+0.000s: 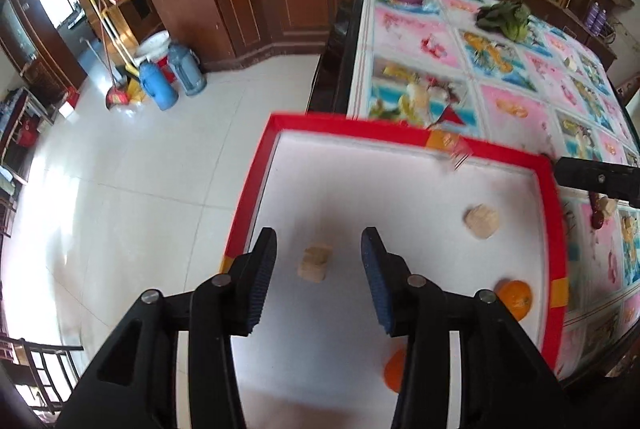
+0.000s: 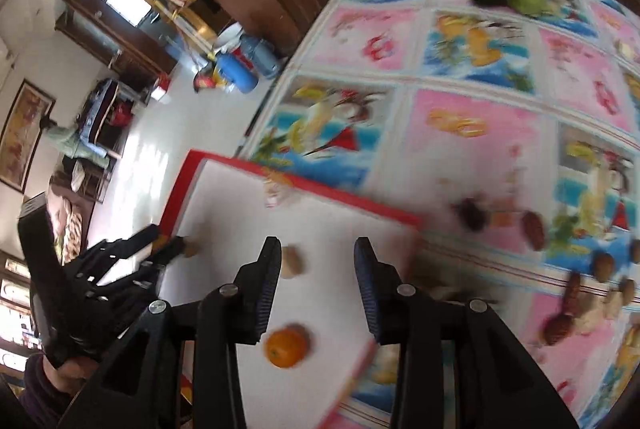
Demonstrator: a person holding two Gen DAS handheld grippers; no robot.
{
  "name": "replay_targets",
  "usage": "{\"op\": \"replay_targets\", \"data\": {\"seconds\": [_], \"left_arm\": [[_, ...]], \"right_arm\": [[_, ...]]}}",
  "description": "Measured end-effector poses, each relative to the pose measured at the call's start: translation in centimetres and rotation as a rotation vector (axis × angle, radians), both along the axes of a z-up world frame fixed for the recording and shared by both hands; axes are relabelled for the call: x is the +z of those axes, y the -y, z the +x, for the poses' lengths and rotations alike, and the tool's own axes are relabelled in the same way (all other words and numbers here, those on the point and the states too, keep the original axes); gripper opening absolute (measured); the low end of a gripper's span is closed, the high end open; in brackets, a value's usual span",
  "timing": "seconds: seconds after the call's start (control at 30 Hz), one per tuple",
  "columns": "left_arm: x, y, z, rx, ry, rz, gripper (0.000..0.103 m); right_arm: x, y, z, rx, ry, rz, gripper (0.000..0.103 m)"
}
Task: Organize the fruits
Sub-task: 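Move both open tools back over the remaining fruit on the table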
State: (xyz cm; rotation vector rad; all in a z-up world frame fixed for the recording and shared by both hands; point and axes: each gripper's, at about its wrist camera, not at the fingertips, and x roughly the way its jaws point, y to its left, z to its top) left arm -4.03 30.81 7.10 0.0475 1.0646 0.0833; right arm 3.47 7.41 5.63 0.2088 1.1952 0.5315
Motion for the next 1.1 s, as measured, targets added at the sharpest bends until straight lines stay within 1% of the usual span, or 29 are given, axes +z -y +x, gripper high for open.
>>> {"op": "replay_targets", "data": {"seconds": [0.1, 0.13, 0.17, 0.2, 0.23, 0.27, 0.37, 0.47, 0.53, 0.67, 0.73, 0.8, 0.9, 1.03, 1.07, 1.1], "left_arm": [[2.4, 2.1, 0.1, -0.026, 0.051, 0.011, 0.046], [3.2, 3.2, 0.1, -0.042, 0.071, 0.011, 0.048], [4.1, 4.7, 0.1, -0.065, 0.093, 0.012, 0.052], [4.6, 5.7, 0.0, -0.079, 0.105, 0.01, 0.054], [5.2, 7.5, -0.1, -0.108, 0.121, -0.001, 0.056], [5.5, 9.1, -0.3, -0.14, 0.129, -0.015, 0.056], [5.4, 13.6, -0.3, -0.222, 0.114, -0.045, 0.056], [4.3, 18.0, -0.1, -0.289, 0.07, -0.071, 0.056], [3.3, 20.2, -0.1, -0.313, 0.035, -0.083, 0.056], [1.8, 24.1, -0.6, -0.365, -0.015, -0.103, 0.056], [1.4, 25.6, -1.0, -0.385, -0.028, -0.12, 0.056], [1.5, 26.3, -1.3, -0.394, -0.027, -0.127, 0.056], [1.5, 27.4, -1.5, -0.416, -0.025, -0.146, 0.056], [1.3, 28.0, -1.7, -0.425, -0.035, -0.16, 0.056], [1.2, 28.2, -1.7, -0.426, -0.039, -0.155, 0.056], [1.1, 28.2, -1.7, -0.424, -0.041, -0.152, 0.056]], "right_arm": [[0.6, 6.4, 0.0, -0.103, 0.009, 0.048, 0.037], [0.8, 8.5, -0.1, -0.141, 0.01, 0.067, 0.037], [0.9, 11.1, -0.4, -0.181, 0.018, 0.076, 0.037], [1.0, 13.8, -0.9, -0.222, 0.038, 0.071, 0.037], [1.0, 15.7, -1.2, -0.253, 0.053, 0.059, 0.037], [1.0, 17.9, -1.6, -0.289, 0.065, 0.039, 0.037], [0.0, 23.1, -3.0, -0.35, 0.067, 0.002, 0.038], [-0.9, 26.2, -4.2, -0.366, 0.05, -0.023, 0.038], [-1.6, 27.1, -4.7, -0.374, 0.037, -0.021, 0.038], [-2.2, 27.6, -5.2, -0.335, 0.015, -0.021, 0.038], [-2.2, 27.5, -5.3, -0.321, 0.027, -0.028, 0.038], [-2.3, 27.2, -5.2, -0.285, 0.031, -0.021, 0.038], [-2.1, 25.5, -4.8, -0.206, 0.053, -0.027, 0.037], [-3.0, 22.9, -3.7, -0.101, 0.05, -0.069, 0.036], [-3.3, 22.4, -3.5, -0.083, 0.047, -0.083, 0.032], [-3.7, 22.0, -3.3, -0.069, 0.047, -0.098, 0.031]]}}
